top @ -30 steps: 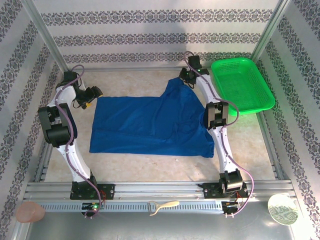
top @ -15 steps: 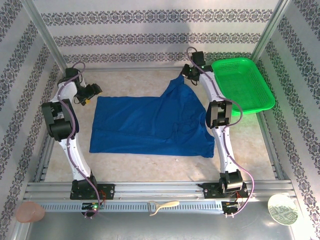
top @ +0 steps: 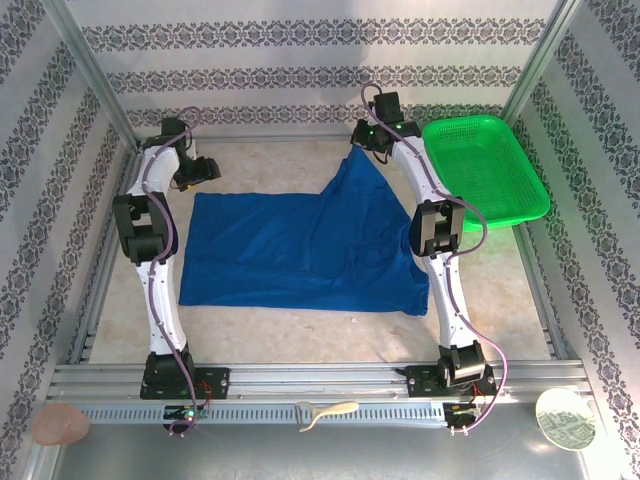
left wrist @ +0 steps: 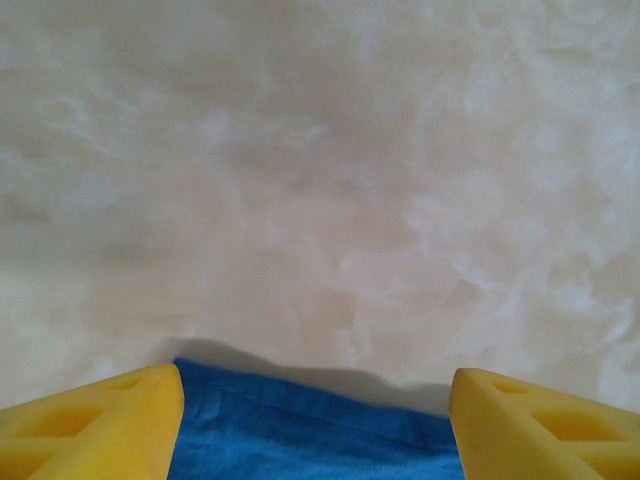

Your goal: Fold the inside-out t-shirt

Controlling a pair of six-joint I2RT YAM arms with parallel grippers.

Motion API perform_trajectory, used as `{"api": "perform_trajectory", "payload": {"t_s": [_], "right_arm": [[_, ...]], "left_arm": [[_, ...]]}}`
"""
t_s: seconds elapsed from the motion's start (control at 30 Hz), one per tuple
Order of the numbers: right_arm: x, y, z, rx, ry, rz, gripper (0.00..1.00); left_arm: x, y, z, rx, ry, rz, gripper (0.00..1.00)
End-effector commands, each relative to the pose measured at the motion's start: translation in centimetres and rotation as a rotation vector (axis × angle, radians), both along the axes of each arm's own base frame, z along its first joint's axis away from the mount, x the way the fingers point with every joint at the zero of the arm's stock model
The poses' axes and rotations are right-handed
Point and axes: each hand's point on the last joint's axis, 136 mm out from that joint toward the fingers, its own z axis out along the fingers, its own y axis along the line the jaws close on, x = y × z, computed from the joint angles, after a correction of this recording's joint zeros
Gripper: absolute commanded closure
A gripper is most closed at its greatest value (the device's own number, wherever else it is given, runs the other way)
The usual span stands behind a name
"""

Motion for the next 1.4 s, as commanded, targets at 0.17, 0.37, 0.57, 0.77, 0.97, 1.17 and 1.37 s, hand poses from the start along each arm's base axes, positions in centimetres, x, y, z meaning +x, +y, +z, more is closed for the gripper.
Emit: {"api": "perform_trajectory", "payload": {"t_s": [0.17,0.37,0.57,0.77,0.97,1.17,1.37], "right_arm": [[-0.6,0.6,2.4,-0.002,-0.031,0.031,1.00],[-0.7,0.6,2.8,0.000,-0.035,0.028,1.00],[-0.8,0.5,3.3,0.000,-0.038,0.024,1.00],[-1.1,0.6,4.0,0.004,-0.044,0.029,1.00],[-2.0,0.7,6.0,0.011,-0.060,0.048,1.00],[-4.5,0.5,10.0,0.025,-0.100,0.066,1.00],[-9.1,-0.1,12.7,0.055,-0.146,0.054,1.00]], "left_arm": [[-1.8,1.8,-1.6,0.159,0.126,-0.027,0.32],[-2.3,1.5,-3.1,0.156,0.165,-0.042,0.32],[-2.4,0.7,-4.4,0.153,0.189,-0.065,0.33],[-2.2,0.6,-5.2,0.144,0.193,-0.068,0.63],[-1.6,-0.3,-3.2,0.097,0.135,-0.070,1.00],[-1.6,-0.8,2.2,0.063,-0.001,-0.023,1.00],[-4.4,-0.8,4.8,0.018,-0.083,0.056,1.00]]}}
